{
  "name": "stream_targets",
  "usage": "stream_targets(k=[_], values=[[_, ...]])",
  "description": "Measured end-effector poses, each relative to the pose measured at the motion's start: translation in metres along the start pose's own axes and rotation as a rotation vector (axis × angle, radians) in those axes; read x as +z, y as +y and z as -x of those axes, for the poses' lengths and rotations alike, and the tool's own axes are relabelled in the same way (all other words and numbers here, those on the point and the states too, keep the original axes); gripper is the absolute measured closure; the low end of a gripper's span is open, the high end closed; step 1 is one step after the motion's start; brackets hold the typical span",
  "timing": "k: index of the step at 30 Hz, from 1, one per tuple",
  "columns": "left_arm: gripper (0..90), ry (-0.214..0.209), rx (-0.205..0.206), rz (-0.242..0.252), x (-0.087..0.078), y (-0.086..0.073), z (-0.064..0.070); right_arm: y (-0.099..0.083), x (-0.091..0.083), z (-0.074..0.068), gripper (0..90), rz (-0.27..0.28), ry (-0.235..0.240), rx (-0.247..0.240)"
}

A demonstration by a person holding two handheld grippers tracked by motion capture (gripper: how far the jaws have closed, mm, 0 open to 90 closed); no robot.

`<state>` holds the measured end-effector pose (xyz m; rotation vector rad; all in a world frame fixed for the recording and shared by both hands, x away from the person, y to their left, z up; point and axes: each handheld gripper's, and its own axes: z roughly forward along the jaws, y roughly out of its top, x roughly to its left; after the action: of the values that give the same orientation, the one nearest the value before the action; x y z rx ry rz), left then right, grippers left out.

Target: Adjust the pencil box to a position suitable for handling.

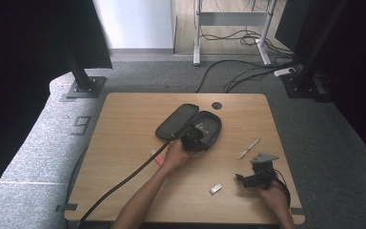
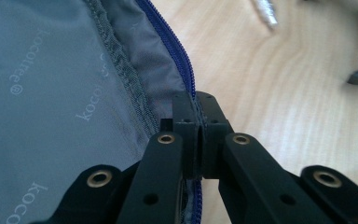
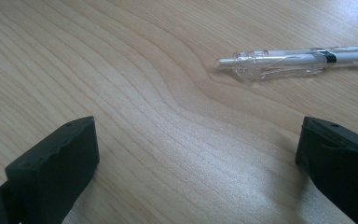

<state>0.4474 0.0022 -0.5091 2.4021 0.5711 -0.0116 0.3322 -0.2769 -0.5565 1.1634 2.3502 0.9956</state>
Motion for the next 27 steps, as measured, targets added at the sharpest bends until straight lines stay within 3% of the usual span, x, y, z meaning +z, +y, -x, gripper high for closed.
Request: stream_targets(k=[7, 15, 27], values=[[87.7, -0.029, 0.041, -0.003, 0.004, -0.001, 0.026, 0.0, 0.0, 0.0, 0.0, 0.0, 0.0, -0.001], [87.3, -0.065, 0.058, -0.005, 0.006, -0.002, 0.042, 0.0, 0.0, 0.0, 0.0, -0.001, 0.0, 0.0], [86.5, -0.077, 0.102, -0.014, 0.006, -0.003, 0.061, 0.0, 0.0, 0.0, 0.0, -0.001, -0.001, 0.002]])
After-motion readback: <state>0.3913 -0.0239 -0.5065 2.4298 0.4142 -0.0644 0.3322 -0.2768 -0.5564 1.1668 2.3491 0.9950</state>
